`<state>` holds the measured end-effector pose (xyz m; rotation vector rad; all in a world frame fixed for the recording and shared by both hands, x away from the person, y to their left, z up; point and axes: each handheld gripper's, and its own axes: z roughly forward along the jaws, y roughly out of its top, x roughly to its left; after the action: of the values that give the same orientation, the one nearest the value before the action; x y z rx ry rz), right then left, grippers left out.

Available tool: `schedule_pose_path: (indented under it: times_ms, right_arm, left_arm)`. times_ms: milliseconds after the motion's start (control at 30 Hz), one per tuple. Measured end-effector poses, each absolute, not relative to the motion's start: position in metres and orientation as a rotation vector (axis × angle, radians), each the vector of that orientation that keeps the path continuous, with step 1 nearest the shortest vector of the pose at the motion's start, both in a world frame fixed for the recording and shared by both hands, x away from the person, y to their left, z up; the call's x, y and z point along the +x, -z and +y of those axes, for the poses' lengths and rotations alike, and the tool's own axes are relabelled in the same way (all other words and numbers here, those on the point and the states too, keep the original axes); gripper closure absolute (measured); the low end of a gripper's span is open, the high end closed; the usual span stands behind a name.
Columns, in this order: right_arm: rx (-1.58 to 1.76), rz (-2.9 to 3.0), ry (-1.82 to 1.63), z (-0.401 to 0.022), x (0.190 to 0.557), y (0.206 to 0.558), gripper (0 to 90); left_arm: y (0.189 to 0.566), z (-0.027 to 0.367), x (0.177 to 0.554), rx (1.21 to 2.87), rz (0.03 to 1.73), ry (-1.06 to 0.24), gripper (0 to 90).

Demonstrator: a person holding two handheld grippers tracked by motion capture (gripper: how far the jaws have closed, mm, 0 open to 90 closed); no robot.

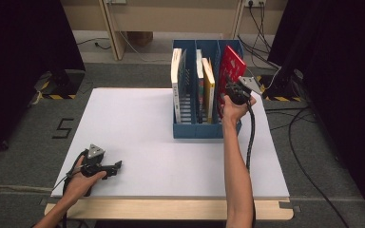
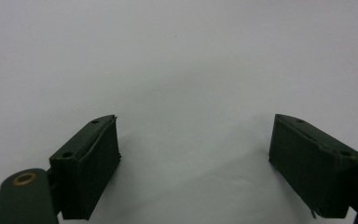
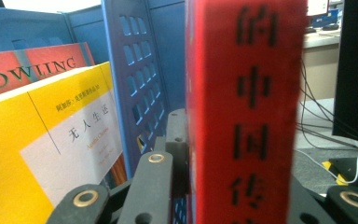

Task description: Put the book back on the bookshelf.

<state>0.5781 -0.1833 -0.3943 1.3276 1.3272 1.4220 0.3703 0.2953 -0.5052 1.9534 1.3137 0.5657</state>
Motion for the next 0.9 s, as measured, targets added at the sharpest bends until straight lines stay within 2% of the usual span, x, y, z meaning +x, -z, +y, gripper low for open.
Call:
schedule_pose_path:
  times_ms: [900]
  right_arm:
    - [1.316, 1.524, -1.381, -0.192, 0.558, 0.397, 76.5]
  left_arm:
    - [0.505, 0.295, 0.37, 1.954, 1.314, -0.569, 15.1]
